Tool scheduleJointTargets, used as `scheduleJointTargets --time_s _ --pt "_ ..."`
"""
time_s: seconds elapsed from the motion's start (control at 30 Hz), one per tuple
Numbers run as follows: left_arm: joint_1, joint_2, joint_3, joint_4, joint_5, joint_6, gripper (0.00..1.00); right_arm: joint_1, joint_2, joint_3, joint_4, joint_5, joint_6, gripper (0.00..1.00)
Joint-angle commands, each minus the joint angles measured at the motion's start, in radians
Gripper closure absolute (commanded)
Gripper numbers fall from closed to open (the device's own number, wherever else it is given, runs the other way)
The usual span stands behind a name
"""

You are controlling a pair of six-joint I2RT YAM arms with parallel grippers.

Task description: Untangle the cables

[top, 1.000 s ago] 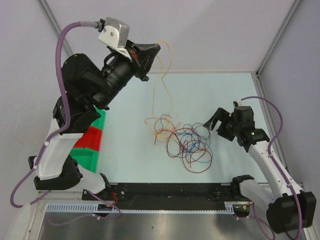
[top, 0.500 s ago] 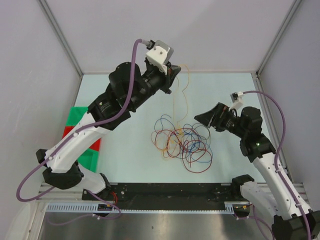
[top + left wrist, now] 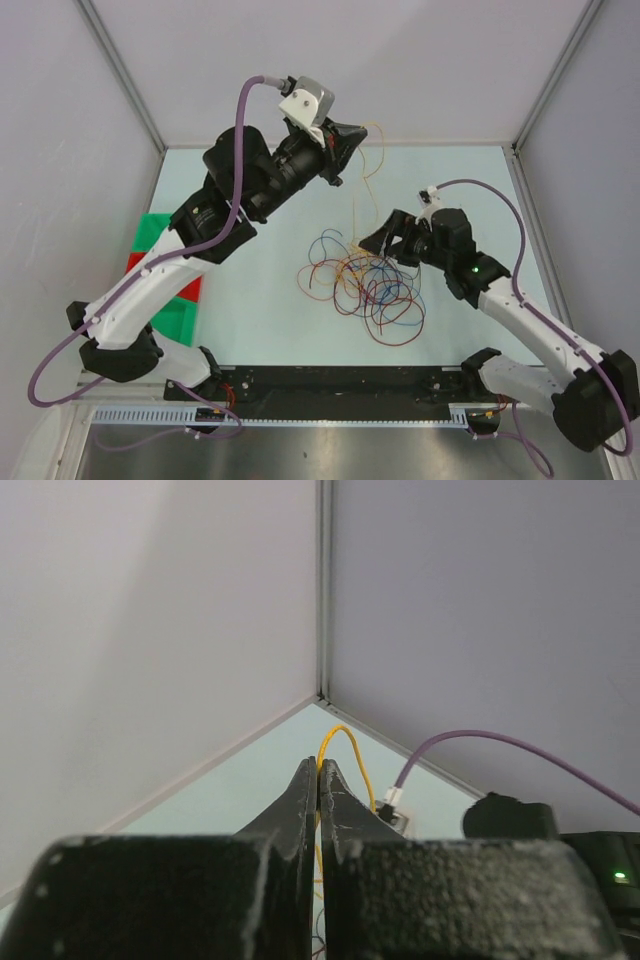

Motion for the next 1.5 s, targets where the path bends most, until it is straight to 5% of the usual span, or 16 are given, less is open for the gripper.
scheduleJointTargets --time_s 0.0,0.47,0.77,1.33,1.47 --pt "0.006 -0.041 -0.018 0.061 0.057 -0.037 1.00 0.027 0.100 0.004 0.117 0.081 0.042 0.08" --pt "0.006 0.025 0.206 0.036 0.169 -0.057 1.00 0.108 0.477 0.007 0.235 0.122 0.055 0.16" --pt "0.006 0.011 0.373 0.073 0.231 -0.042 1.00 0.108 0.563 0.007 0.266 0.107 0.057 0.19" --pt "0.007 -0.092 0.360 0.094 -0.061 0.243 1.00 0.058 0.504 0.007 0.125 0.170 -0.029 0.18" --pt "0.007 -0.128 0.239 0.073 -0.117 0.243 1.00 0.052 0.472 0.041 0.099 0.182 -0.049 0.15"
